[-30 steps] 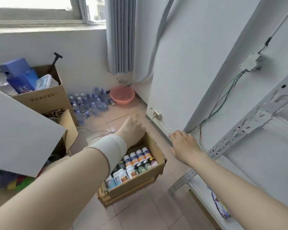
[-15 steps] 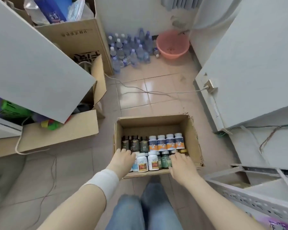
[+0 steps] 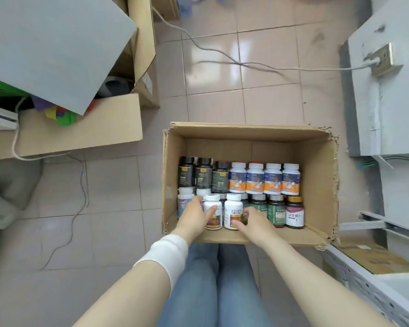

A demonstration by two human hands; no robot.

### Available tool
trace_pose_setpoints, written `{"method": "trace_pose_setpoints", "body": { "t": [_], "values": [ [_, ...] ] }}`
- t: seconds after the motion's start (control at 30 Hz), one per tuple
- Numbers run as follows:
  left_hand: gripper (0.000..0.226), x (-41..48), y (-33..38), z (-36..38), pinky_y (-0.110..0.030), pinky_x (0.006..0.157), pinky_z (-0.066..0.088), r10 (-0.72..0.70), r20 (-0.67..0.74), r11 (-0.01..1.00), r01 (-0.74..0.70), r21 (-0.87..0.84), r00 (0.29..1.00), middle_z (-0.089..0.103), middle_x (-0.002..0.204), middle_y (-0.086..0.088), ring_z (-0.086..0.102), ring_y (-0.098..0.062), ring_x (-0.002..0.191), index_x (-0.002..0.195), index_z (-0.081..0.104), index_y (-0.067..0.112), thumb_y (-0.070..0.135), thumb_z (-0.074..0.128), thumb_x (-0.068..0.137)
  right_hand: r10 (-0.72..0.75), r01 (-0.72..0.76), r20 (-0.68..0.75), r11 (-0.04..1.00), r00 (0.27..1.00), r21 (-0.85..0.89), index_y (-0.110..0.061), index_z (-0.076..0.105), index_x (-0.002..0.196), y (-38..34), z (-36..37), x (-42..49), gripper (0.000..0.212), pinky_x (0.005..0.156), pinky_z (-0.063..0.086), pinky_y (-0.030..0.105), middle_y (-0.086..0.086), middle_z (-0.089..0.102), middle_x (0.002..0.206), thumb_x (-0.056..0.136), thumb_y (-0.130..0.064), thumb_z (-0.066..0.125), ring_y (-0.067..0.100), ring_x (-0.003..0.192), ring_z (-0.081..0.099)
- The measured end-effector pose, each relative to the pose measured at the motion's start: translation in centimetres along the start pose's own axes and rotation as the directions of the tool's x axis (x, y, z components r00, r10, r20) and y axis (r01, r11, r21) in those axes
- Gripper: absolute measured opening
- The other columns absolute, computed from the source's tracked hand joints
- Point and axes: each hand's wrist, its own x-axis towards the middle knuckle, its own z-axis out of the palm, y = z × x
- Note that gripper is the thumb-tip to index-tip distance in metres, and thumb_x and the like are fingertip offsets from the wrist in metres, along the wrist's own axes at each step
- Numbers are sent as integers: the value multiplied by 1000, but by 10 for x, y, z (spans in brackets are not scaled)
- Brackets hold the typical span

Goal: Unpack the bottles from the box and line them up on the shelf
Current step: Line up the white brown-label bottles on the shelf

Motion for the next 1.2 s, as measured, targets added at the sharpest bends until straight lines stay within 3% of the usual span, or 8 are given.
{"method": "trace_pose_setpoints", "body": {
  "t": [0.17, 0.33, 0.5, 0.8, 0.93, 1.03, 1.2],
  "values": [
    [57, 13, -2, 1, -35, 99, 42, -40, -20, 999, 39, -37, 999, 56, 126, -3, 54, -21, 117, 131, 42, 17, 47, 58, 87, 81, -79, -4, 980, 997, 180, -12, 49, 117, 0, 8, 15, 54, 81, 40, 28, 3, 58, 118, 77, -39, 72, 19, 110, 53],
    [48, 17, 4, -3, -33, 94, 44, -22, 21, 999, 23, -22, 1000, 56, 122, -4, 56, -22, 112, 123, 47, 17, 45, 60, 86, 117, -120, 28, 958, 993, 260, -8, 52, 116, -2, 6, 15, 52, 88, 41, 30, 7, 60, 118, 76, -34, 75, 21, 113, 53],
    [32, 14, 7, -3, -31, 92, 43, -21, 52, 988, 29, -154, 998, 55, 112, -3, 56, -21, 108, 103, 45, 20, 37, 66, 85, 115, -114, 15, 947, 993, 300, -6, 57, 112, -2, -1, 7, 44, 81, 40, 26, 9, 63, 117, 78, -29, 74, 22, 109, 58],
    [33, -15, 9, -13, -25, 83, 38, 96, -12, 948, -95, -303, 995, 56, 109, 4, 51, -13, 98, 110, 51, 18, 33, 66, 85, 118, -73, -76, 894, 990, 442, -8, 46, 122, 15, -9, -21, 60, 90, 41, 31, 7, 56, 124, 75, -32, 76, 21, 113, 54],
    [24, -48, 22, -32, -22, 72, 42, 222, -24, 906, -216, -365, 975, 60, 98, 5, 54, -11, 92, 107, 55, 23, 31, 65, 86, 94, 14, -152, 810, 984, 587, -6, 46, 129, 25, -23, -60, 64, 87, 39, 25, 8, 56, 127, 76, -25, 76, 17, 108, 53],
    [22, -79, 32, -47, -21, 74, 46, 316, -67, 866, -316, -387, 946, 65, 99, 2, 59, -13, 94, 103, 59, 25, 30, 69, 84, 90, 71, -202, 737, 975, 672, -7, 52, 127, 32, -32, -101, 54, 86, 37, 25, 4, 60, 118, 79, -22, 74, 13, 99, 51],
    [22, -143, 53, -60, -16, 76, 49, 517, -93, 761, -507, -405, 851, 64, 96, 11, 60, -7, 94, 106, 58, 19, 20, 67, 86, 200, 189, -331, 513, 922, 837, -7, 56, 120, 40, -26, -180, 46, 80, 42, 22, 3, 62, 106, 79, -12, 73, 15, 95, 56]
  ]
}}
